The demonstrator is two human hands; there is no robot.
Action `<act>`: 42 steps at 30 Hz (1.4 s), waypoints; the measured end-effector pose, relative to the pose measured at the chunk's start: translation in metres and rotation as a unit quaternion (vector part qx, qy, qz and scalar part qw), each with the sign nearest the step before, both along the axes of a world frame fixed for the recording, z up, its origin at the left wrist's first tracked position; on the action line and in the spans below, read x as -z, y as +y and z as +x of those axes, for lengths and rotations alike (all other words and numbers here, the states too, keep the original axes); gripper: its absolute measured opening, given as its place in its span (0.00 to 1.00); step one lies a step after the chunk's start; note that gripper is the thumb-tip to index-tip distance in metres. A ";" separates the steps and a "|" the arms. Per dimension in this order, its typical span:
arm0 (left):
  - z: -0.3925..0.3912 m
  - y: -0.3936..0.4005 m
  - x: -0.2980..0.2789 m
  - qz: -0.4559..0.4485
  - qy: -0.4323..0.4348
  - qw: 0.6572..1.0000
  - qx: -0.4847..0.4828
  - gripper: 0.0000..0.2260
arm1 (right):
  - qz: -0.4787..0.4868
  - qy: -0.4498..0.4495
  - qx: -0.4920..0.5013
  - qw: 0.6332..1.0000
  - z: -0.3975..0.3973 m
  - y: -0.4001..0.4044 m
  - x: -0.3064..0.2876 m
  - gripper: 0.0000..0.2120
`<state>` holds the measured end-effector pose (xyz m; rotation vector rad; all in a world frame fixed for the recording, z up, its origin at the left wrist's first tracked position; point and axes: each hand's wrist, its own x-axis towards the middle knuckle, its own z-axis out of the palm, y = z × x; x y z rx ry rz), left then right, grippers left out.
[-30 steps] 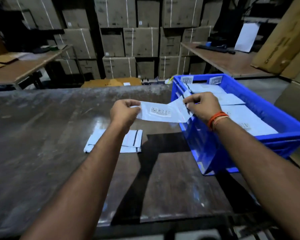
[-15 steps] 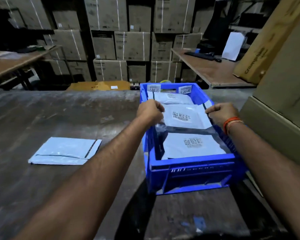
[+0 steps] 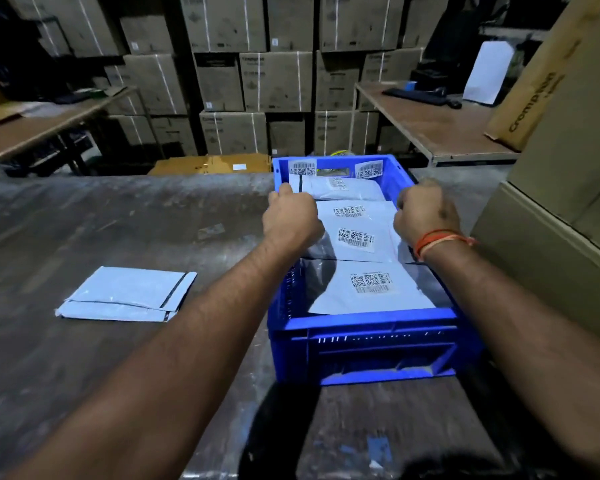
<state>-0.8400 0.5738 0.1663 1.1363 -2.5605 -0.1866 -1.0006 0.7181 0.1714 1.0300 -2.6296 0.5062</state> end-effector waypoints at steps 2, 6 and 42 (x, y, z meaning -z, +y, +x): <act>0.012 -0.012 -0.003 0.025 0.035 0.999 0.000 0.12 | -0.002 -0.007 -0.066 0.998 0.012 -0.016 -0.012 0.12; 0.056 -0.049 -0.003 0.057 0.100 0.993 0.011 0.12 | -0.015 0.007 -0.189 0.982 0.060 -0.064 -0.028 0.12; 0.331 -0.275 0.141 0.036 0.013 0.995 0.089 0.11 | -0.189 -0.231 -0.238 0.924 0.299 -0.241 0.133 0.07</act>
